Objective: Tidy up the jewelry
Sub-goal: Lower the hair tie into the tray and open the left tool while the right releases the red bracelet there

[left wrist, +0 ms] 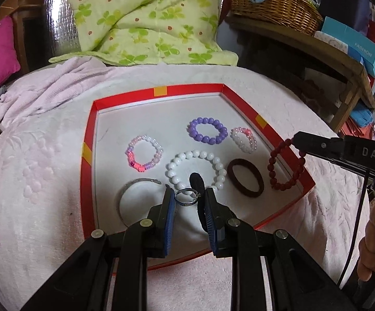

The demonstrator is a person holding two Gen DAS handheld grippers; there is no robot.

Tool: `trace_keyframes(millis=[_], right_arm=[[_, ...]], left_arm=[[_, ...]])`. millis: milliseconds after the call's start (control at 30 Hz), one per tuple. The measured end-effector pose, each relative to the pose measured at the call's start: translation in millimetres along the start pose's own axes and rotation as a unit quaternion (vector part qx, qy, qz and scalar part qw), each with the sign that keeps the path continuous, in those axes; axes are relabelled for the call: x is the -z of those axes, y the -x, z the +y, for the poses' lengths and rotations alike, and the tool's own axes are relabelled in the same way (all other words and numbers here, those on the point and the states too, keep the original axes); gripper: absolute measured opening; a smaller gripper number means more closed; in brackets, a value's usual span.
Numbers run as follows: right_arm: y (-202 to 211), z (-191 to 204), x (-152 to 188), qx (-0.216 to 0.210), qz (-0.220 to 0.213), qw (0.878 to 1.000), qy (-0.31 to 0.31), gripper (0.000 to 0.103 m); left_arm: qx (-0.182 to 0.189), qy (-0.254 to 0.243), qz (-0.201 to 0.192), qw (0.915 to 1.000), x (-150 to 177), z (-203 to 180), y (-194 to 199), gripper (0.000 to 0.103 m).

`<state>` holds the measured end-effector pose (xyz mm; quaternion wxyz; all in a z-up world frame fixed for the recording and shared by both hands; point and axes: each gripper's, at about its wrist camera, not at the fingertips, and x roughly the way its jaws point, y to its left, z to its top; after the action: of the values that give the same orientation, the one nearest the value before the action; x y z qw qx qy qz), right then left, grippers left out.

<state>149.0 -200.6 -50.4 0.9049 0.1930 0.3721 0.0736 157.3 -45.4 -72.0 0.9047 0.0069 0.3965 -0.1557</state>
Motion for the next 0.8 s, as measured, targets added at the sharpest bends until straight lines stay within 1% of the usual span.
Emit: trace_keyframes(millis=[267, 500, 567, 633, 700, 800], right_arm=[[-14.9, -3.0, -0.8, 0.022, 0.012, 1.000, -0.002, 0.011], [-26.5, -1.5, 3.2, 0.027, 0.035, 0.999, 0.004, 0.011], [-28.7, -1.9, 3.9, 0.029, 0.041, 0.999, 0.001, 0.012], [-29.6, -4.8, 3.8, 0.035, 0.043, 0.998, -0.006, 0.012], [-29.8, -8.4, 3.4, 0.035, 0.045, 0.998, -0.017, 0.013], [-28.2, -8.9, 2.7, 0.032, 0.043, 0.998, -0.019, 0.013]], left_arm=[[-0.002, -0.005, 0.009, 0.9999, 3.1, -2.3, -6.4, 0.025], [-0.009, -0.003, 0.016, 0.9998, 4.5, -0.3, -10.0, 0.025], [-0.010, -0.003, 0.014, 0.9998, 4.4, 0.2, -9.0, 0.028], [-0.013, -0.002, 0.010, 0.9999, 4.4, 0.9, -7.1, 0.040], [-0.017, -0.001, 0.004, 0.9999, 4.5, 1.3, -4.4, 0.044], [-0.019, 0.000, -0.003, 0.9998, 3.6, 2.1, -1.4, 0.045]])
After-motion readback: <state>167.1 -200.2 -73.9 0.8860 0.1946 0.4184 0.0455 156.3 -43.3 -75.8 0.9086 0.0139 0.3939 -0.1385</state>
